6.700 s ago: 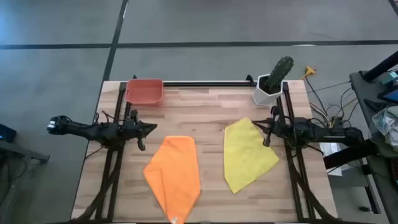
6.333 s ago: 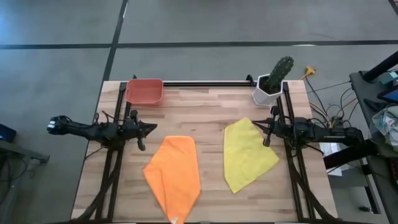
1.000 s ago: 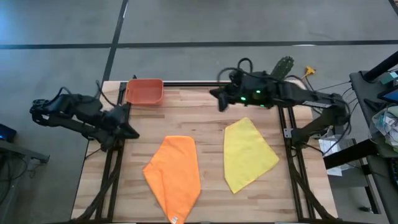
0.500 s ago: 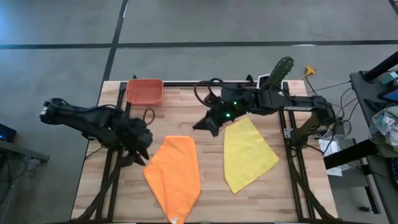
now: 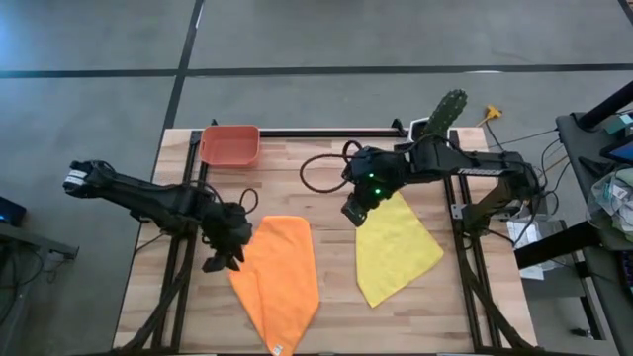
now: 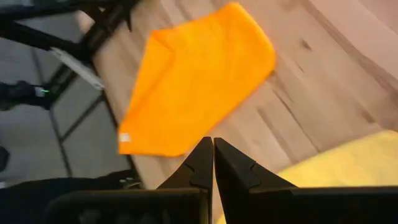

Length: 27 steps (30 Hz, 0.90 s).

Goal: Roll microfiber towels into tight, uniform cylinder then place into a basket
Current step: Fold the orange towel

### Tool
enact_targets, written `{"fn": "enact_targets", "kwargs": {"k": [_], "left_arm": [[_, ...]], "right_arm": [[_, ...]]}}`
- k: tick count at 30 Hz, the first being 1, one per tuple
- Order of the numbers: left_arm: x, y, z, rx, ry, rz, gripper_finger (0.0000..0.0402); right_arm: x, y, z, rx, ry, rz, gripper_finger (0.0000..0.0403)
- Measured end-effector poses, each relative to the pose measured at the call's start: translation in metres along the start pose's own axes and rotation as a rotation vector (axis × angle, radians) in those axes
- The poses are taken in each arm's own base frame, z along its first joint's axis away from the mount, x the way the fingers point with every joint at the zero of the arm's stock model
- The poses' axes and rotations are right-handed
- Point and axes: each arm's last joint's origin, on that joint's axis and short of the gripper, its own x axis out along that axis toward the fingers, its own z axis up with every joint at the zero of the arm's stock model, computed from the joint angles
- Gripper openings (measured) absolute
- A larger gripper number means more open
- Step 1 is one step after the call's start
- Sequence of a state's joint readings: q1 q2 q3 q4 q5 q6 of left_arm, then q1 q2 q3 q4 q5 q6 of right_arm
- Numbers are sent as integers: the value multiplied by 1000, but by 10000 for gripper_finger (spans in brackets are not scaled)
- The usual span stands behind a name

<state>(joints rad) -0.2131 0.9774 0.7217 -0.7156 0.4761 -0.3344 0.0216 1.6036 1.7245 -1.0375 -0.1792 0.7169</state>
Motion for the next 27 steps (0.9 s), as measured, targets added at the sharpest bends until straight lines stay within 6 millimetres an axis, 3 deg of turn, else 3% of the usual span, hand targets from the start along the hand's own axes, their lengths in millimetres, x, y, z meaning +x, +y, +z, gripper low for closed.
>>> {"fn": "enact_targets", "kwargs": {"k": [4, 12, 27], "left_arm": [[16, 14, -9, -38, 53, 84, 145], [45, 29, -10, -104, 86, 84, 145], [83, 43, -1, -74, 77, 45, 145]], "right_arm": [[10, -3, -8, 8, 25, -78, 9], [18, 3, -26, -45, 53, -147, 18], [23, 14, -56, -67, 59, -289, 126]]}}
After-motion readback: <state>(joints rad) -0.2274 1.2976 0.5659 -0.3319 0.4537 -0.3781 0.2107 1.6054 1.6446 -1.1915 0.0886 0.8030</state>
